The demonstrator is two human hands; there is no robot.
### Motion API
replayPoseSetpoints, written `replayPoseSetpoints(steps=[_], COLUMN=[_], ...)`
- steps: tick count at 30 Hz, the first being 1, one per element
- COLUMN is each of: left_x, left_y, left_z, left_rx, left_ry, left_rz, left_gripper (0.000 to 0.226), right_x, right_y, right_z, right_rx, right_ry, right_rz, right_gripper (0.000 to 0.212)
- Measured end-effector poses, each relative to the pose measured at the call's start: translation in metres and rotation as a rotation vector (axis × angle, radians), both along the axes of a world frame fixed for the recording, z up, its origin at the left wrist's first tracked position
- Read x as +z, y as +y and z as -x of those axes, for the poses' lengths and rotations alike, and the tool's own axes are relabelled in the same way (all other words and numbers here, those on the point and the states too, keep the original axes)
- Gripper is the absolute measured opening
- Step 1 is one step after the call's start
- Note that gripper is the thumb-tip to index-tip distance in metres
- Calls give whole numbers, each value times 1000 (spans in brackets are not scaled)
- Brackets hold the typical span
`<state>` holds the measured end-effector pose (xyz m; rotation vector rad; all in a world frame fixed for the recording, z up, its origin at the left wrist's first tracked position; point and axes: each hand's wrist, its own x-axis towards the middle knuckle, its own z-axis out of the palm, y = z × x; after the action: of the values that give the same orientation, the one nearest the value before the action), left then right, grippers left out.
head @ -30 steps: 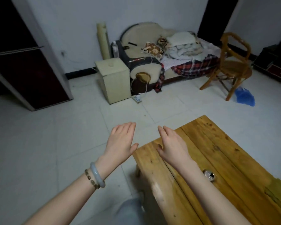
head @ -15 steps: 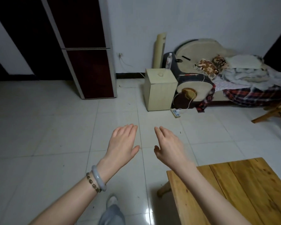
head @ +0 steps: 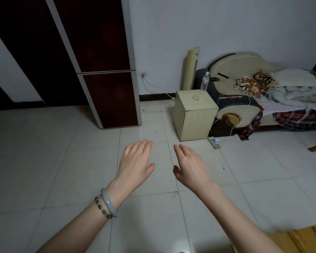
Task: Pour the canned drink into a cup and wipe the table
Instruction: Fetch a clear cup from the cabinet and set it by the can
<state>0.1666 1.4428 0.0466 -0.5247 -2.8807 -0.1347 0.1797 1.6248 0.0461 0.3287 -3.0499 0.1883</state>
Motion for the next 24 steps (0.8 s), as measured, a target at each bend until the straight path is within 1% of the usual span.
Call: replayPoseSetpoints(steps=[10,15,24], left_x=[-12,-23,-19], left_y=[-20,-19,1], left_z=[151,255,438], left_rx=[-43,-57,-69], left_ry=[-14,-10,-50], left_rz=[-47,-50,-69], left_gripper=[65,66,66], right_x=[-7,-12,1], right_y=[-25,-23,-8], right_z=[149,256,434], right_rx=[-32,-23,-33], right_ry=[-15,-11,-24], right_rz=[-18,2,-2], right_gripper=[64,64,65])
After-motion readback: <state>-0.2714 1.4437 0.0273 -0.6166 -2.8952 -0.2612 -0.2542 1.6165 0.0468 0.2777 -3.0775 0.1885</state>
